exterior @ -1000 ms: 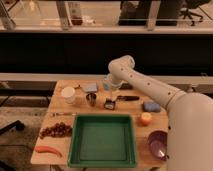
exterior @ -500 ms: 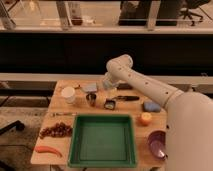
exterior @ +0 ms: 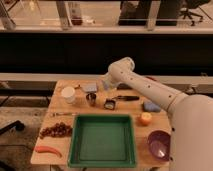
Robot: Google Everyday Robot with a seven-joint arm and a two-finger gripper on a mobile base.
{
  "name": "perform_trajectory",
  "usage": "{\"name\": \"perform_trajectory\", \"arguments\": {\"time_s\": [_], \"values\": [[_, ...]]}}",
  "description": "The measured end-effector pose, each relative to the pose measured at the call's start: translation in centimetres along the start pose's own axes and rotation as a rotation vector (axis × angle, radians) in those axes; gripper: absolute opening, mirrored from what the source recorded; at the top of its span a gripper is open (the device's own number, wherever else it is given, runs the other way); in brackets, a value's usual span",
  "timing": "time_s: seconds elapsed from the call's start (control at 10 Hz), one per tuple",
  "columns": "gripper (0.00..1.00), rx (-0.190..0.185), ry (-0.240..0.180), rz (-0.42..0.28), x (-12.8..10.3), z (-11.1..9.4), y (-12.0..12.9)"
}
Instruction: Wipe purple bowl with towel
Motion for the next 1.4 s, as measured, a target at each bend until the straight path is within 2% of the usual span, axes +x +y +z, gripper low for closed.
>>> {"name": "perform_trajectory", "arguments": {"time_s": [0.3,0.7,1.0,1.4], "values": [[0.80,0.029,-0.004,-0.022,-0.2,1.0,-0.6],[0.80,0.032,-0.023,-0.116,-2.0,3.9,-1.7],[0.80,0.063,-0.047,-0.163,-2.3,4.6,-2.6],[0.80,0.113,-0.077,-0.185,-2.7,5.0,-3.6]]}}
